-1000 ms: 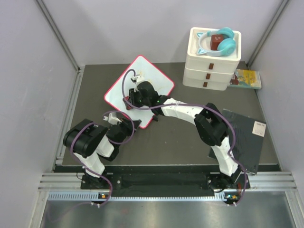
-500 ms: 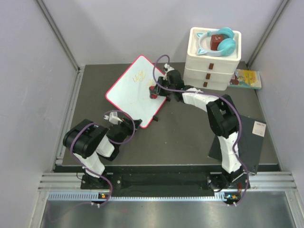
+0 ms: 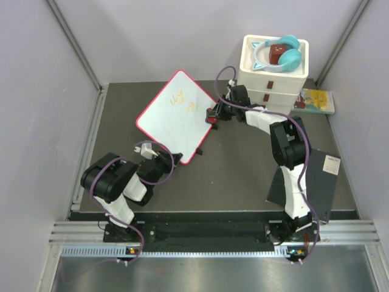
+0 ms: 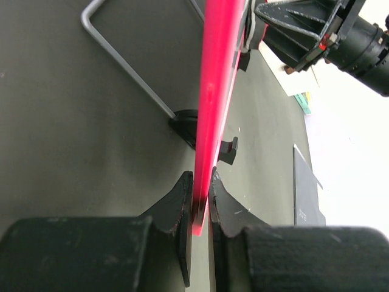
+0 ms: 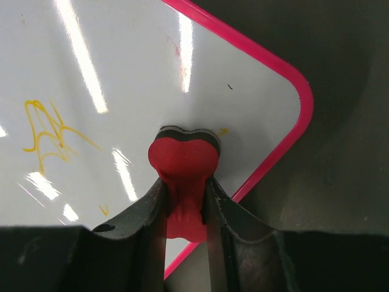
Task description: Erase the whiteboard
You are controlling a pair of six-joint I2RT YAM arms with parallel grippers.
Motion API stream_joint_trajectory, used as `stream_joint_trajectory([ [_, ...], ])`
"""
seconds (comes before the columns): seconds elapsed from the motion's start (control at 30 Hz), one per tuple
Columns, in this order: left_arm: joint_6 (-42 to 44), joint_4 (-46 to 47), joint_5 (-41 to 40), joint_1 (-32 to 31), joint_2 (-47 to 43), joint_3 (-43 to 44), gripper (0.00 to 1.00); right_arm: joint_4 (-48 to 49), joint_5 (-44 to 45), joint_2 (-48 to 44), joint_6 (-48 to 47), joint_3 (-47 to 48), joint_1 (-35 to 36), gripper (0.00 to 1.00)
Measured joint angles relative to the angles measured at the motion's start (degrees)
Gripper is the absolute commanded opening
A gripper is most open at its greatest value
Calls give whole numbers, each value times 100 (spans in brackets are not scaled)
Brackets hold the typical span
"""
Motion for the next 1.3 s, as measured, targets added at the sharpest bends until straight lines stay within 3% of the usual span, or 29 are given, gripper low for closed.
stream_joint_trajectory([
  [0.37,-4,-4,33,-22,2,-2,0,-35,105,74,-127,181,197,0],
  [0.73,-87,-35,118,-33,4,-39,0,319,586,-179,-107,162,1401,0],
  [1.03,-201,-101,92,-22,4,-44,0,407,264,-264,192,363,2540,0],
  [1.3,-223,-114,79,-22,4,-44,0,356,133,-262,291,363,2693,0],
])
